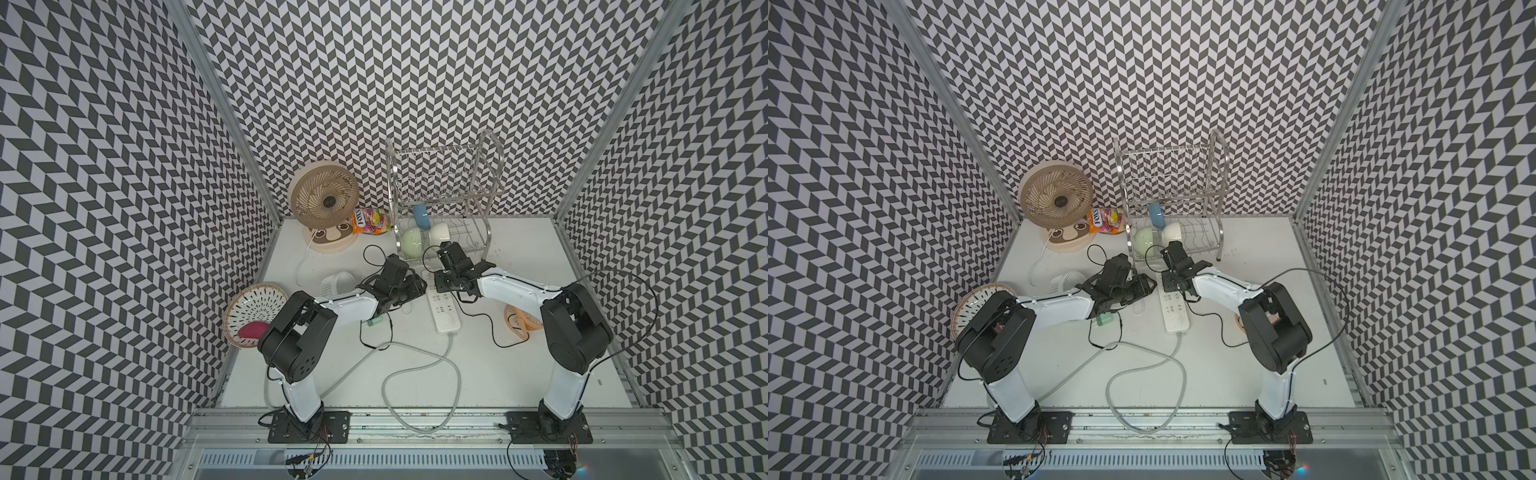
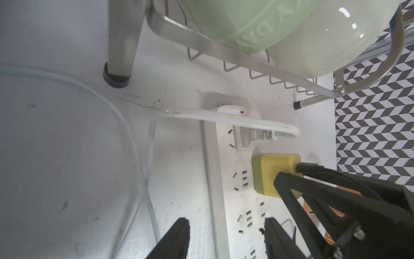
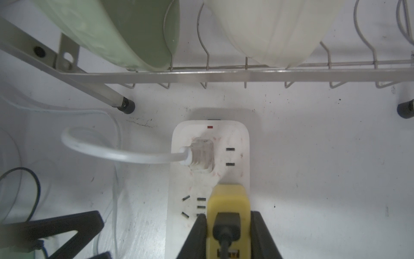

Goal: Unplug the desk fan from the power strip
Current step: Remove the plug from the socket.

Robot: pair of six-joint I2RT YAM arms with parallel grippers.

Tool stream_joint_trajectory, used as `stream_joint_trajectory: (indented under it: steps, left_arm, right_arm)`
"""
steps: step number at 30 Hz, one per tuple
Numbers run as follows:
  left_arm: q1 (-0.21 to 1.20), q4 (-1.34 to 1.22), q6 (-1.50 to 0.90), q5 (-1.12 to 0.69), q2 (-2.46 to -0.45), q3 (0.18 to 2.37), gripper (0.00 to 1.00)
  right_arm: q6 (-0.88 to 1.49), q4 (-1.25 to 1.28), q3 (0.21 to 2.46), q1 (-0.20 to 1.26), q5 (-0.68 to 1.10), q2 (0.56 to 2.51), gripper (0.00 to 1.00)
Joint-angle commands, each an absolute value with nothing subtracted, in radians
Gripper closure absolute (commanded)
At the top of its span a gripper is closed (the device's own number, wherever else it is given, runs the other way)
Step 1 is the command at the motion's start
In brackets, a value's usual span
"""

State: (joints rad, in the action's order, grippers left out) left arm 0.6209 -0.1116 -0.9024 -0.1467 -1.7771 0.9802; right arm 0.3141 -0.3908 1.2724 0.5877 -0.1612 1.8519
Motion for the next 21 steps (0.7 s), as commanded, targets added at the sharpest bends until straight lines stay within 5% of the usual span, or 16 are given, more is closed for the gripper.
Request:
stream_joint_trajectory:
  steps: [1,21]
  left_arm:
    - [0.618,-0.135,-0.889,-0.153,-1.804,1.005,0.41]
    - [0.614,-0.068,-0.831,-0.193,-1.935,1.101,0.48]
  right_arm:
    - [0.298,-0.376,1.281,0.606,-0.155,1.838,0.78]
    - [0.28,-0.339,1.248,0.657,-0.15,1.804,0.78]
